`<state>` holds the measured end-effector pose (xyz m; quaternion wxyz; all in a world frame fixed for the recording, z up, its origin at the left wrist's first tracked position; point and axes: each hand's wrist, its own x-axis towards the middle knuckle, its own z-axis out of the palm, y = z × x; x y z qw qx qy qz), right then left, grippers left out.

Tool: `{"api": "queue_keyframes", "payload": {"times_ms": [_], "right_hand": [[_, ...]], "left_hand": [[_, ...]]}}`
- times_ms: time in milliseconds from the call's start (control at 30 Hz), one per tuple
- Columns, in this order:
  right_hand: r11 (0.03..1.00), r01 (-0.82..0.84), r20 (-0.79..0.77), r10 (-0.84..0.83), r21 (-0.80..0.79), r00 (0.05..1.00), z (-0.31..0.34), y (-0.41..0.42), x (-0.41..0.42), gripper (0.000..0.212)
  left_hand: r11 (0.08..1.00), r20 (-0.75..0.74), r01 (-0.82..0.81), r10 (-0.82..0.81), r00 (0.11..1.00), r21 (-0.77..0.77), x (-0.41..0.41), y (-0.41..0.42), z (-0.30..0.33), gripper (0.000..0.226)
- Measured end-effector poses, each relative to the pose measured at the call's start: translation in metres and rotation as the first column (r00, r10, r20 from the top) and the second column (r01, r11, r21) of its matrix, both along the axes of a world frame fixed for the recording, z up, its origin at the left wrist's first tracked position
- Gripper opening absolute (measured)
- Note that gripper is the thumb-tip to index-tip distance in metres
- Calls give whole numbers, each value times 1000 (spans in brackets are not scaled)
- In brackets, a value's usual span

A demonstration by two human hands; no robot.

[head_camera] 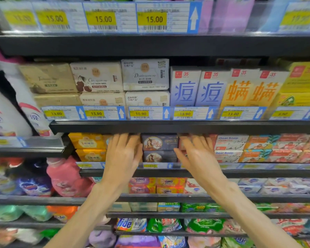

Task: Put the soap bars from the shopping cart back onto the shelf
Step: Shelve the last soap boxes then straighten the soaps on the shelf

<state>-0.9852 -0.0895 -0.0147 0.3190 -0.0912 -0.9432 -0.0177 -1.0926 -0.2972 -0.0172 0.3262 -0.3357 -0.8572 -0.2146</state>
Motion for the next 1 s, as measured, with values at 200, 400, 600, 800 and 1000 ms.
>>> {"api": "queue_keyframes", "payload": {"times_ms": [200, 400, 600, 800, 1000], "right_hand": [[994, 105, 147, -102, -13, 984, 18, 6, -12, 24], [982, 169, 295, -138, -80, 945, 27, 3, -17, 37], [969, 185, 307, -128, -162, 943, 36, 1, -17, 40], [966, 204, 383, -129, -162, 915, 43, -2, -16, 44], [957, 212, 442, -106, -199, 891, 48, -3, -18, 45]], "left_hand": [[982, 32, -39, 46, 998, -185, -14, -5, 6, 32], [977, 50, -76, 88, 995, -198, -12, -1, 11, 31], [981, 48, -72, 82, 995, -180, -11, 2, 12, 34], [981, 65, -73, 86, 994, -180, -11, 2, 12, 35], [985, 80, -67, 80, 994, -161, -13, 3, 11, 35]]}}
